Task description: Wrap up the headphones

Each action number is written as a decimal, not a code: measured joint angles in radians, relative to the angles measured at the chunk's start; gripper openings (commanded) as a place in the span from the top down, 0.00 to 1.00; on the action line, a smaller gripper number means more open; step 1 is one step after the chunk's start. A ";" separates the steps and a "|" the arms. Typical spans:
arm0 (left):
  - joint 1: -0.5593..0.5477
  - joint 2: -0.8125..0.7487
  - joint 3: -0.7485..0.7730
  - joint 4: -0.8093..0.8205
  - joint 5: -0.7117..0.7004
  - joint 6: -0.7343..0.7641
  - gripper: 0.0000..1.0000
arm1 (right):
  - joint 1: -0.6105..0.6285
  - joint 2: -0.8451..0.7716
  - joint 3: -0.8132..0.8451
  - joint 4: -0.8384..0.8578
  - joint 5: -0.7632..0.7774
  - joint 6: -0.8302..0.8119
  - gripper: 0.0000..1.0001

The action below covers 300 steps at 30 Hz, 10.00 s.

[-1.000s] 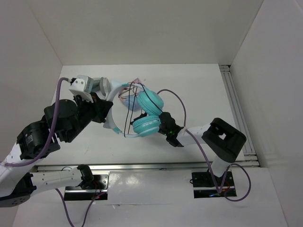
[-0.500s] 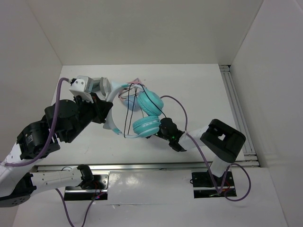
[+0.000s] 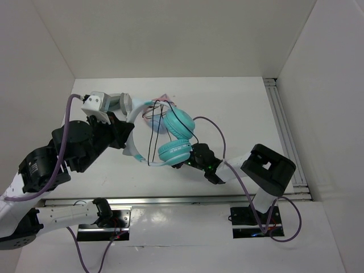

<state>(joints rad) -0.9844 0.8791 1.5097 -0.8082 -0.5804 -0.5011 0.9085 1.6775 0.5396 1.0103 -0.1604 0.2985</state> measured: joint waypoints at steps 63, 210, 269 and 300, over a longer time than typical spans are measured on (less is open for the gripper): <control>0.000 -0.010 -0.018 -0.059 -0.163 -0.004 1.00 | 0.126 -0.025 -0.088 0.030 0.058 0.022 1.00; 0.837 0.264 -0.798 -0.113 -0.087 -0.769 1.00 | -0.027 -0.631 0.216 -1.135 0.467 -0.097 0.08; 0.871 -0.532 -0.194 -0.356 0.277 -0.080 0.00 | 0.437 -0.815 0.834 -2.133 0.932 0.423 0.00; 0.771 -0.537 -0.219 -0.459 0.298 -0.129 0.00 | 0.410 -0.880 0.777 -2.112 1.055 0.182 0.00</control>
